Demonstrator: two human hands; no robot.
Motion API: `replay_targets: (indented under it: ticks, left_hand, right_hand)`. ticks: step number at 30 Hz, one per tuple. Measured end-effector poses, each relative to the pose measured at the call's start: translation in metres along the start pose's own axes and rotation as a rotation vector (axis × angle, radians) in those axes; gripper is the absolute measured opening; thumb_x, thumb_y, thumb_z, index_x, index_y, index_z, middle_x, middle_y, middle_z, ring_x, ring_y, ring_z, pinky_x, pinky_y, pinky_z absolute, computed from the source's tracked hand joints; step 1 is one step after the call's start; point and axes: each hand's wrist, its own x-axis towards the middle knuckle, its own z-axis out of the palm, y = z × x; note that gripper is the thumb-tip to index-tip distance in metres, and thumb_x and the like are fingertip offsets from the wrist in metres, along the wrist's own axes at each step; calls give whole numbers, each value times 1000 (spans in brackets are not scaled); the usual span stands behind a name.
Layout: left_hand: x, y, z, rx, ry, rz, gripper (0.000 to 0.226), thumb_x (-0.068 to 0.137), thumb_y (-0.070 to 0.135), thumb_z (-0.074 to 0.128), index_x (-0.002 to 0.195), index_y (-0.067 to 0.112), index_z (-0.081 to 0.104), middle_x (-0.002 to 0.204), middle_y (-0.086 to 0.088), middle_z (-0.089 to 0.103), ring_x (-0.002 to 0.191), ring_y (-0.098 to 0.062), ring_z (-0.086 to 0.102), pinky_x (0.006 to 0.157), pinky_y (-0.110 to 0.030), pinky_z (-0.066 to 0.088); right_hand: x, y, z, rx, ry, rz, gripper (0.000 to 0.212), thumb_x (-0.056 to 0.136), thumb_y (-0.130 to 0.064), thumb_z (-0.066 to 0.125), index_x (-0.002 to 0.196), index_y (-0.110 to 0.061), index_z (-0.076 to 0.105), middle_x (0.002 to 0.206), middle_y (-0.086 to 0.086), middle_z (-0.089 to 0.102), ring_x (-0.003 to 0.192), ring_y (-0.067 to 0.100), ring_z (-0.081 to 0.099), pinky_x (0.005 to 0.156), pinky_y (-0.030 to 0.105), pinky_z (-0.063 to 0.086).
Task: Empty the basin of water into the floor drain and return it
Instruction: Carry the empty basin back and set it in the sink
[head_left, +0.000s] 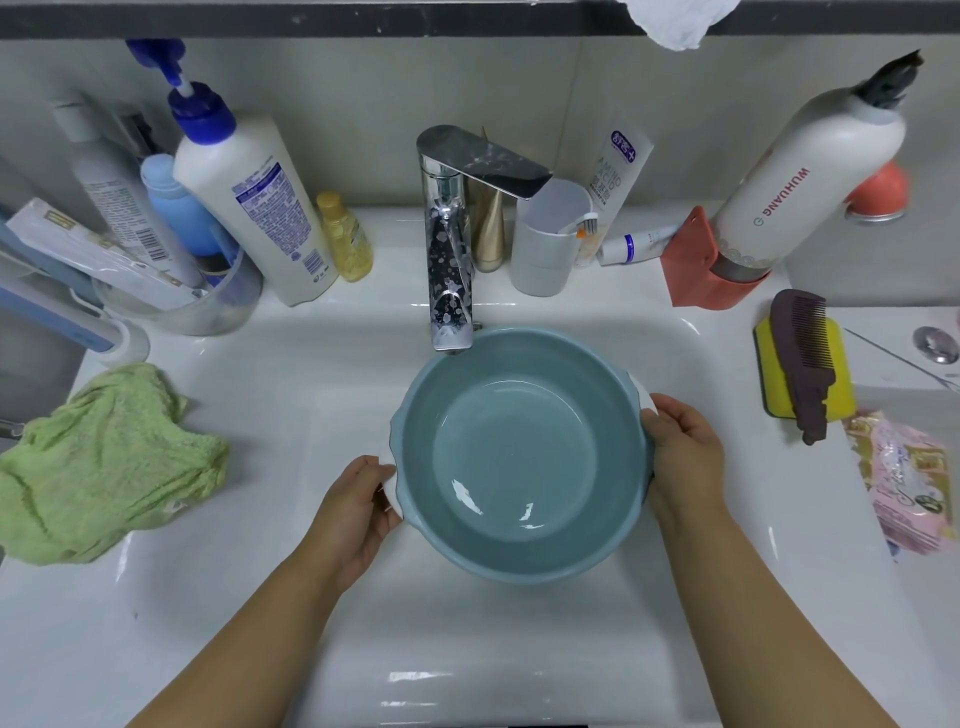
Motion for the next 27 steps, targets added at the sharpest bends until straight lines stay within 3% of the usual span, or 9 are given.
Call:
replay_targets:
  ticks: [5,10,16,20,27]
  left_hand:
    - [-2,1,4,8,-10,6,9,98,15,52,94,8,56,73,-1,62,73,-16,62,93,-47,52]
    - [-2,1,4,27,-11,-2,15,98,20,54,103,6,58,84,-7,63,83,-22,60,87,-43,54]
    - [-4,1,3,37,-20,-9,14,100,21,54,92,9,52,75,-2,62,81,-21,59,87,-42,56]
    - [-3,0,2,47,-16,-29,15,100,22,55,91,12,49,83,-8,51,88,-24,51,87,-42,58]
    - [-5,-2,7,58,-10,-42,14,99,23,55,95,10,54,84,-8,56,90,-24,53,87,-40,58]
  right_hand:
    - [-1,0,-1,0,-9,-3,30,90,-11,64,120,-13,63,100,2,71,80,19,67,85,38,58]
    - [-3,-1,-2,5,-11,7,24,92,-10,62,115,-16,64,97,0,71,80,19,68,74,32,57]
    - [-4,2,-5,-37,-9,3,26,92,-12,61,118,-16,64,97,0,72,83,21,68,81,38,59]
    - [-3,4,-5,-49,-7,-9,23,92,-12,61,115,-17,64,97,0,71,81,20,68,79,37,58]
    - [7,4,-2,-62,3,4,26,92,-11,60,117,-16,63,99,1,70,86,23,67,83,40,58]
